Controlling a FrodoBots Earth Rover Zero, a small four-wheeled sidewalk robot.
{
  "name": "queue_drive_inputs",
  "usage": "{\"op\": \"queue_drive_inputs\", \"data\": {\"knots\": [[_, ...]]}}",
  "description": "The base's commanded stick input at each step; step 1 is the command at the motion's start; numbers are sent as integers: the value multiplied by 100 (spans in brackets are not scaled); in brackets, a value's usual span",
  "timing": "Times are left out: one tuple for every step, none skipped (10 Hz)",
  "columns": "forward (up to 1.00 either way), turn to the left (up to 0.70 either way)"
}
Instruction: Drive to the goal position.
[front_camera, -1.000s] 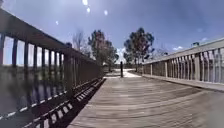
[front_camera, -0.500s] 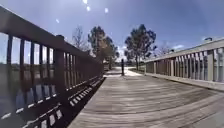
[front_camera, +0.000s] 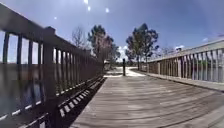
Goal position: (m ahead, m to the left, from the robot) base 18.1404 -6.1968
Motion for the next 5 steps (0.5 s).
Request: {"op": "queue_drive_inputs", "data": {"knots": [[70, 0], [70, 13], [70, 32], [70, 18], [70, 0]]}}
